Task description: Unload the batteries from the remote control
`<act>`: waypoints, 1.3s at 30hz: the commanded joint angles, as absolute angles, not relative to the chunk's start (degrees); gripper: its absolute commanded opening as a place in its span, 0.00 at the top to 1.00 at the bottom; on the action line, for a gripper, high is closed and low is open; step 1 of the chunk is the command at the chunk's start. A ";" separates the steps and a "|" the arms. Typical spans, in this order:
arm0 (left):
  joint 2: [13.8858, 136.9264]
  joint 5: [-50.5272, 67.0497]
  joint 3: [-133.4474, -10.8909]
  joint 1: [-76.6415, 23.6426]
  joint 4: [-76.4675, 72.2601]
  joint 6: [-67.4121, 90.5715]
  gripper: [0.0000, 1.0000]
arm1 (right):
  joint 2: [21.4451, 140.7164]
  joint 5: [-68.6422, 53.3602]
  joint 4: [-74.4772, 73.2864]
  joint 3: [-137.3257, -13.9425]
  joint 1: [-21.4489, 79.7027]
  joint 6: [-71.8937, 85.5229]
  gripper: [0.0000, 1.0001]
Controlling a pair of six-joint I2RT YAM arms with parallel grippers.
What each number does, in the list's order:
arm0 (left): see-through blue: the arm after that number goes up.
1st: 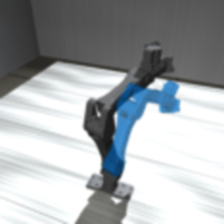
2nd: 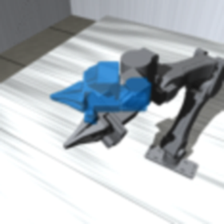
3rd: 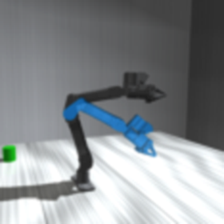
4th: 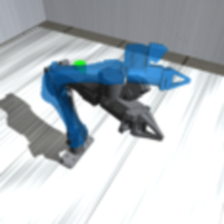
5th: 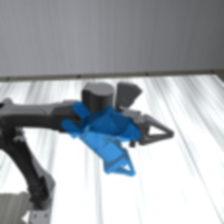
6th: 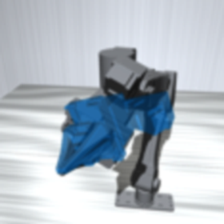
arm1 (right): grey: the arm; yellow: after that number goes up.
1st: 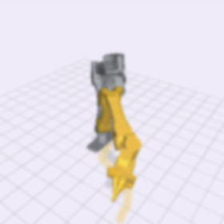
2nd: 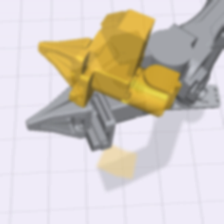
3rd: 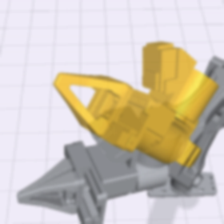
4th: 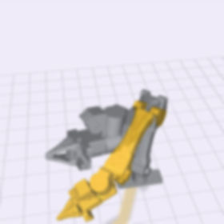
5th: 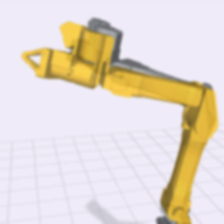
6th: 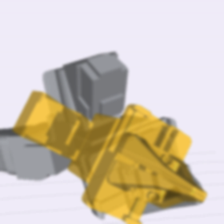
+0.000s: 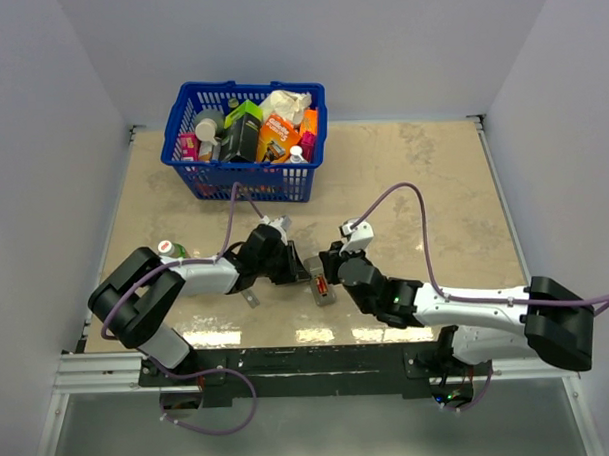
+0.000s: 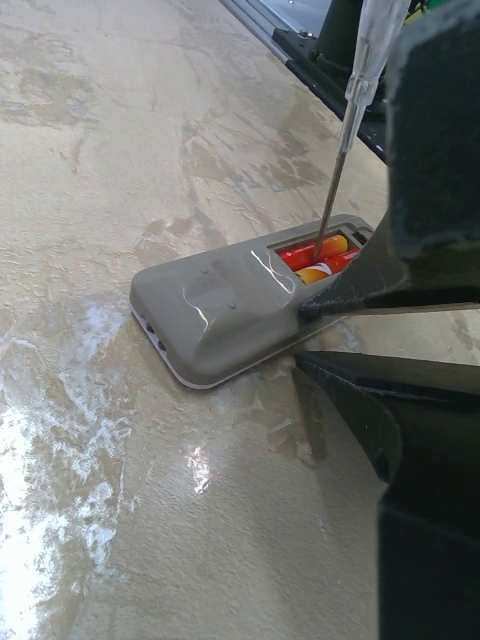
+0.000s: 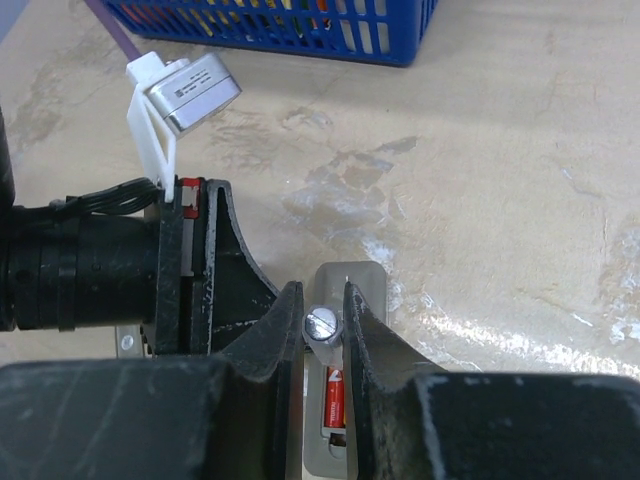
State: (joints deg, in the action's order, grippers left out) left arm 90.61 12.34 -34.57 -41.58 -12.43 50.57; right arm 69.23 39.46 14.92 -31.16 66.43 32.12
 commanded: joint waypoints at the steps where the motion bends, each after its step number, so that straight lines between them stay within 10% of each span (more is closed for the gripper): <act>1: 90.53 11.25 -33.31 -41.75 -12.66 51.15 0.75 | 71.29 29.88 7.12 -25.41 68.64 44.38 1.00; 23: 90.26 12.22 -33.57 -41.84 -12.66 51.42 0.75 | 57.66 15.64 20.39 -8.09 51.68 49.57 1.00; 39: 86.22 10.02 -39.11 -39.90 -5.62 49.13 0.64 | 60.90 24.16 7.65 -26.71 62.92 32.78 1.00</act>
